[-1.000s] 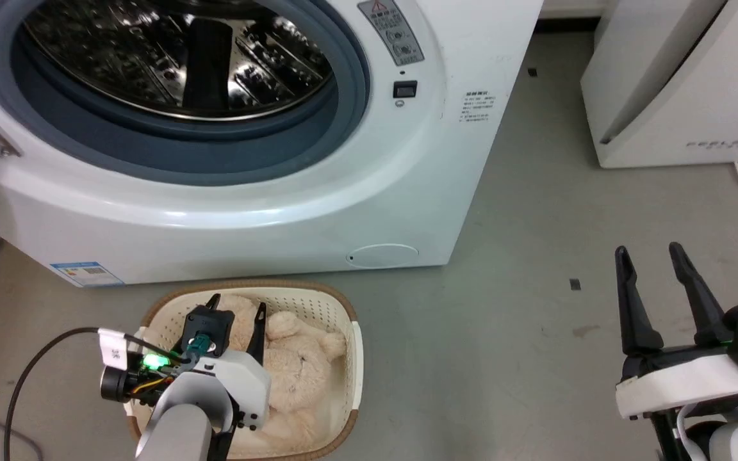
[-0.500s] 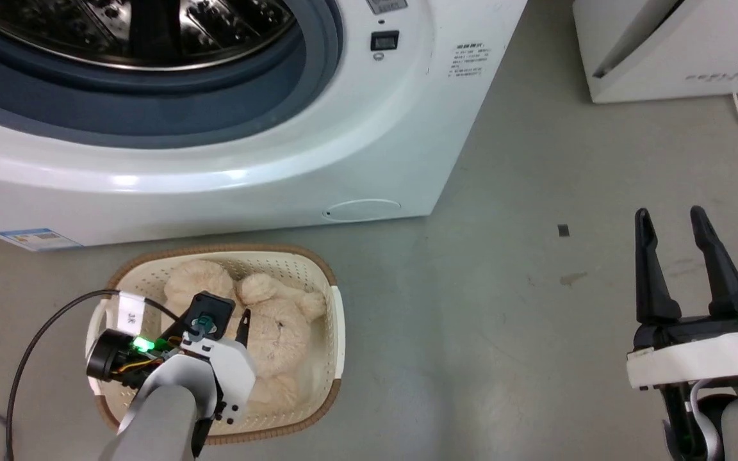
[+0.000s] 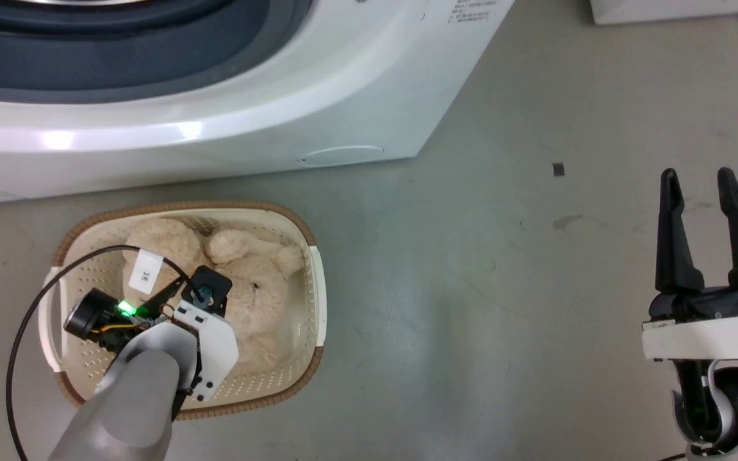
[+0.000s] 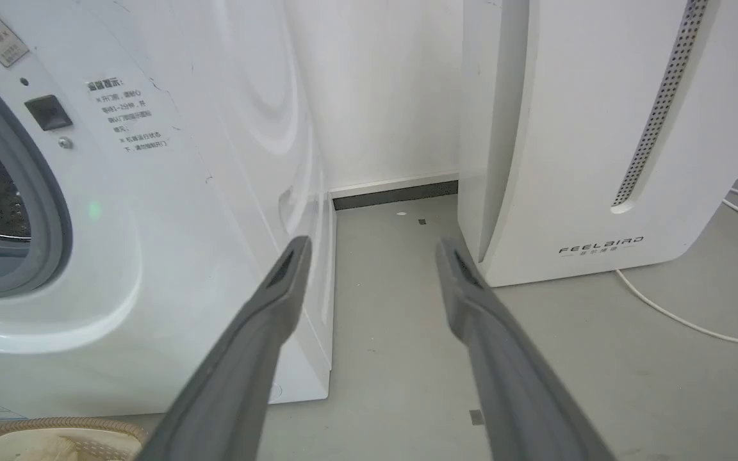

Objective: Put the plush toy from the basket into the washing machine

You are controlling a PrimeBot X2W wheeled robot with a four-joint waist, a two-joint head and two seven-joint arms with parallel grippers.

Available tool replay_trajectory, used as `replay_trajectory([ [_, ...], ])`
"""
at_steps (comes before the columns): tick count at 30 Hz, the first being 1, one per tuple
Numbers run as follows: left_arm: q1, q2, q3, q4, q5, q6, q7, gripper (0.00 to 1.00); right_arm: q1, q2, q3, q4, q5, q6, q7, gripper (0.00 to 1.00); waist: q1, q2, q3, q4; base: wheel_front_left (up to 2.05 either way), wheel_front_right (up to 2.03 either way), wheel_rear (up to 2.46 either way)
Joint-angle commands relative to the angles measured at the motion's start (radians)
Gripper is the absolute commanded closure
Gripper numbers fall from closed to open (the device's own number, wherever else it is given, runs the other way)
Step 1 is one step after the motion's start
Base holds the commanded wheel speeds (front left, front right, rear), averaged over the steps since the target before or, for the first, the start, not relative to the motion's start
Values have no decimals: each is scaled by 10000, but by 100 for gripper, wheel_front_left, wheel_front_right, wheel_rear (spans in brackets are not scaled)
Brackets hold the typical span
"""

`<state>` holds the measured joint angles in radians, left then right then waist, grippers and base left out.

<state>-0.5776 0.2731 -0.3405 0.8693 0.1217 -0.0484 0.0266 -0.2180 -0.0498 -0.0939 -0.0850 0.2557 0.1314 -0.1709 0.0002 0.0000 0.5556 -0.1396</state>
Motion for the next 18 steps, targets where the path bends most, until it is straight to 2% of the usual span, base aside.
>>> replay_trajectory([
  [1, -260, 87, -83, 205, 55, -52, 15, 0, -228, -4, -45, -82, 82, -5, -98, 0, -2, 0, 270, -85, 0, 0, 0],
  [18, -2146, 994, -1239, 2059, 343, -237, 119, 0, -1041, -4, -116, -424, 796, -6, -472, 0, -2, 0, 2317, -617, 0, 0, 0],
])
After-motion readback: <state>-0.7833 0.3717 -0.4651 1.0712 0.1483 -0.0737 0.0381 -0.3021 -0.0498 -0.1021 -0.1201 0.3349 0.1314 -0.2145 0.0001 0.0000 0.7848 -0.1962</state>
